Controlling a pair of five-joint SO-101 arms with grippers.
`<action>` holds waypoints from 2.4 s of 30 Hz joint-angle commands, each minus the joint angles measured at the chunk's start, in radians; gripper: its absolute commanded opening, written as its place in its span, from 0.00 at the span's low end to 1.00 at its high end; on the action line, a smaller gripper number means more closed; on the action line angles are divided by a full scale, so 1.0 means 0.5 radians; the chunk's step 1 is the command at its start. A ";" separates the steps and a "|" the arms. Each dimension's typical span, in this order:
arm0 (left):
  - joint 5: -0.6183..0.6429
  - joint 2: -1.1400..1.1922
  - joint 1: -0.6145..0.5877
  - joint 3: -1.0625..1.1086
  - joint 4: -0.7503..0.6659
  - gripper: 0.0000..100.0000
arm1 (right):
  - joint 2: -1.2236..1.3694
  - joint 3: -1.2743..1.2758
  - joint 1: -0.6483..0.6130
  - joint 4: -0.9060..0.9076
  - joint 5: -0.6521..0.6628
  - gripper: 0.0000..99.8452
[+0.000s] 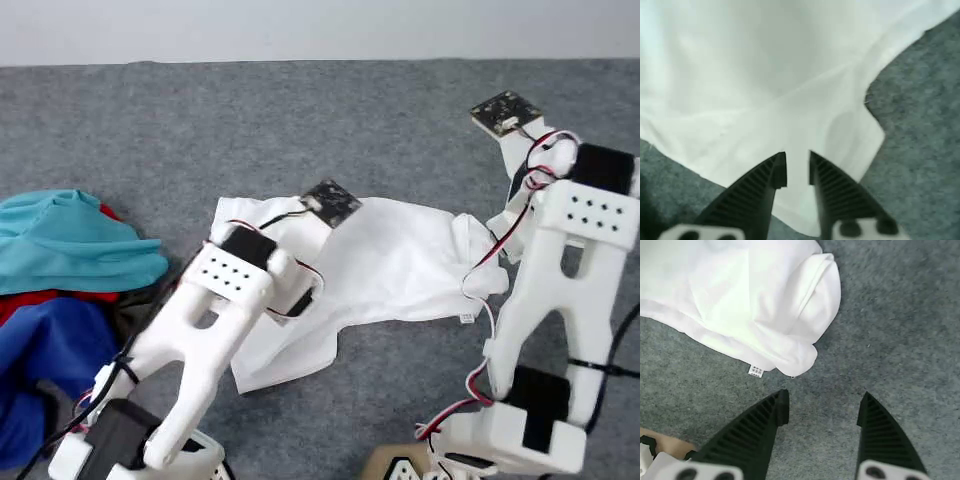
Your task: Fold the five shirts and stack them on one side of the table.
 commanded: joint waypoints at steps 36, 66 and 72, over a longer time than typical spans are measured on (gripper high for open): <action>-0.384 0.365 0.249 -0.173 0.390 0.00 | -0.198 0.166 0.017 0.081 0.003 0.23; -0.037 0.387 0.058 -0.235 0.064 0.14 | -0.198 0.166 0.011 0.081 0.012 0.23; -0.037 0.387 0.175 -0.103 -0.006 0.14 | -0.198 0.169 0.011 0.081 0.012 0.23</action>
